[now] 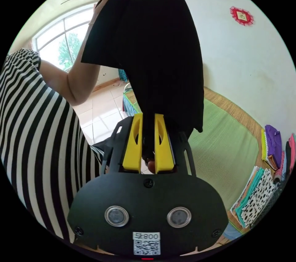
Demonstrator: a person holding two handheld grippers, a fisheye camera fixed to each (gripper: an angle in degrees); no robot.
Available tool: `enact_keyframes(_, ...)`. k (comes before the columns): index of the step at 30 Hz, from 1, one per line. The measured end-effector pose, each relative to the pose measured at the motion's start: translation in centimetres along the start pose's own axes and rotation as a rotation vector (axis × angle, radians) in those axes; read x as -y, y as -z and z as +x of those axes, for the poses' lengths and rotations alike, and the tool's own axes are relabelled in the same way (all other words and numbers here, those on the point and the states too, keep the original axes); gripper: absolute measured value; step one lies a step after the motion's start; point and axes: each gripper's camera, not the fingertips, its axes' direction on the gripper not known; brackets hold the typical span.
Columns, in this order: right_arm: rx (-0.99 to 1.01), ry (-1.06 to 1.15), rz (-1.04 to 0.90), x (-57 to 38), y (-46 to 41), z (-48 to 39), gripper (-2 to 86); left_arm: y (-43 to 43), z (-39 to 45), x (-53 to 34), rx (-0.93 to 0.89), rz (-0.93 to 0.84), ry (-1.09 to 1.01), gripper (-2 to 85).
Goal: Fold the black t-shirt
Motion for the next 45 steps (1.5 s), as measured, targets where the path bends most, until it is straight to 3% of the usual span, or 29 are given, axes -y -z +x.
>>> enact_keyframes(4,-0.074,-0.069,0.013,0.0,1.1,1.5,1.1,0.9,-2.0,0.6,0.050,-0.023,-0.015,0.5)
enact_keyframes(11,-0.381,-0.159,0.237,-0.1,13.0,3.6,0.4,4.3,-6.4,1.3,0.183,-0.086,-0.014,0.5)
enact_keyframes(20,-0.674,0.012,0.420,6.2,20.1,1.8,0.3,5.9,-11.4,4.0,0.275,-0.105,-0.180,0.4)
enact_keyframes(24,-0.772,0.052,0.402,10.8,19.9,4.9,0.3,4.6,-16.2,5.3,0.365,-0.167,-0.245,0.5)
enact_keyframes(30,-0.757,0.025,0.285,20.1,15.2,18.9,0.4,1.1,-33.2,6.8,0.421,-0.294,-0.117,0.9)
enact_keyframes(37,-0.559,-0.184,-0.132,30.5,-3.0,47.9,0.4,-3.4,-63.9,1.8,0.544,-0.524,0.317,3.6)
enact_keyframes(41,-0.495,-0.382,-0.423,30.5,-14.6,62.5,0.2,-2.3,-78.3,-5.2,0.626,-0.618,0.640,6.9)
enact_keyframes(45,-0.504,-0.503,-0.580,26.6,-18.5,68.6,-0.1,0.5,-83.4,-9.7,0.681,-0.709,0.731,7.7)
